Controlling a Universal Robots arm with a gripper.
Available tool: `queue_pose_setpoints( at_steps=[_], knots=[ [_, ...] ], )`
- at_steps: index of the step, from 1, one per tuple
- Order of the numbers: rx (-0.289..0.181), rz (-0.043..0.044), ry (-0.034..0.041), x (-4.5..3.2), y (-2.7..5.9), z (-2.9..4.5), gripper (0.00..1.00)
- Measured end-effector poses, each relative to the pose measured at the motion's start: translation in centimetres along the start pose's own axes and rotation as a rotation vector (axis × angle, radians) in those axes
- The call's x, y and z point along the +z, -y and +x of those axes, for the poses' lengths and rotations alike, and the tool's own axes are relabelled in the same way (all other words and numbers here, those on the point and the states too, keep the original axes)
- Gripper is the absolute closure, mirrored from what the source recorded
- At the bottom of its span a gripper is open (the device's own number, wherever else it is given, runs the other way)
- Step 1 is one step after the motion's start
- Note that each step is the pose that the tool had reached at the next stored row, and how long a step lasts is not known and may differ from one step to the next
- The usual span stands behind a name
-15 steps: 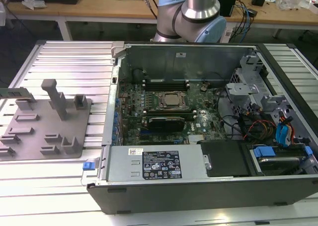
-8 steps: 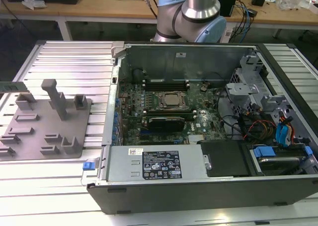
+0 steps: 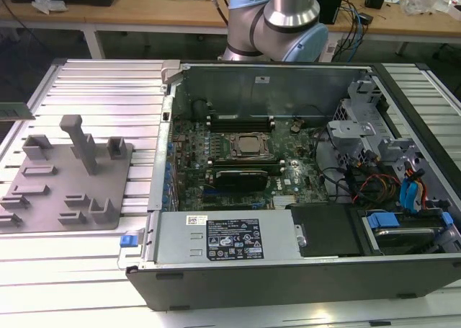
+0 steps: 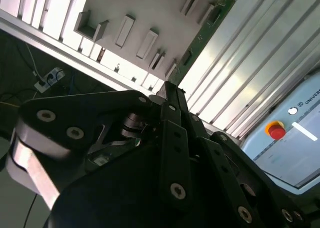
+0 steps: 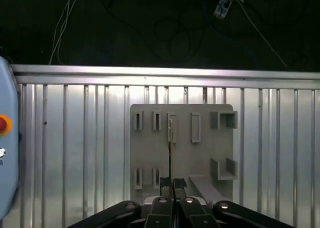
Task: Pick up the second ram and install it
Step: 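Pick up the second ram and move it above second insertion slot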
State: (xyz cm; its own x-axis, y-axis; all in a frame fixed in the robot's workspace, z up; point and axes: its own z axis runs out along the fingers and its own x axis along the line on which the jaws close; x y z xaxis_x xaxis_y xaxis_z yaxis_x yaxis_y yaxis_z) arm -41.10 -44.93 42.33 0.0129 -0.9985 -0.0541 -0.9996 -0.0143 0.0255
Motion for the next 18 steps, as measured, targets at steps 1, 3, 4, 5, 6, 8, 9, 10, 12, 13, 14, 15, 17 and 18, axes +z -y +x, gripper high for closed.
queue_pose_setpoints(
  at_steps=[1, 3, 4, 5, 6, 8, 9, 10, 12, 13, 14, 15, 17, 18],
  knots=[
    [0.000, 0.0001, 0.0017, -0.64, 0.01, -0.04, 0.91],
    [0.001, 0.0003, 0.0036, -1.40, 0.02, -0.08, 0.91],
    [0.001, 0.0004, 0.0036, -1.40, 0.03, -0.07, 0.91],
    [0.002, 0.0002, 0.0036, -1.42, 0.03, -0.08, 0.91],
    [0.001, -0.0001, 0.0034, -1.44, 0.18, -0.07, 0.91],
    [0.002, -0.0001, 0.0035, -1.44, 0.75, -0.06, 0.91],
    [0.001, -0.0001, 0.0035, -1.45, 0.99, -0.06, 0.91],
    [0.002, -0.0002, 0.0035, -1.45, 1.40, -0.06, 0.91],
    [0.001, -0.0009, 0.0035, -1.48, 2.72, -0.04, 0.91],
    [0.001, -0.0010, 0.0036, -1.49, 2.97, -0.04, 0.91],
    [0.002, -0.0011, 0.0036, -1.49, 3.21, -0.03, 0.91],
    [0.002, -0.0013, 0.0035, -1.51, 3.66, -0.03, 0.91],
    [0.002, -0.0014, 0.0036, -1.52, 4.32, -0.02, 0.91],
    [0.002, -0.0015, 0.0036, -1.53, 4.57, -0.02, 0.91]
  ],
)
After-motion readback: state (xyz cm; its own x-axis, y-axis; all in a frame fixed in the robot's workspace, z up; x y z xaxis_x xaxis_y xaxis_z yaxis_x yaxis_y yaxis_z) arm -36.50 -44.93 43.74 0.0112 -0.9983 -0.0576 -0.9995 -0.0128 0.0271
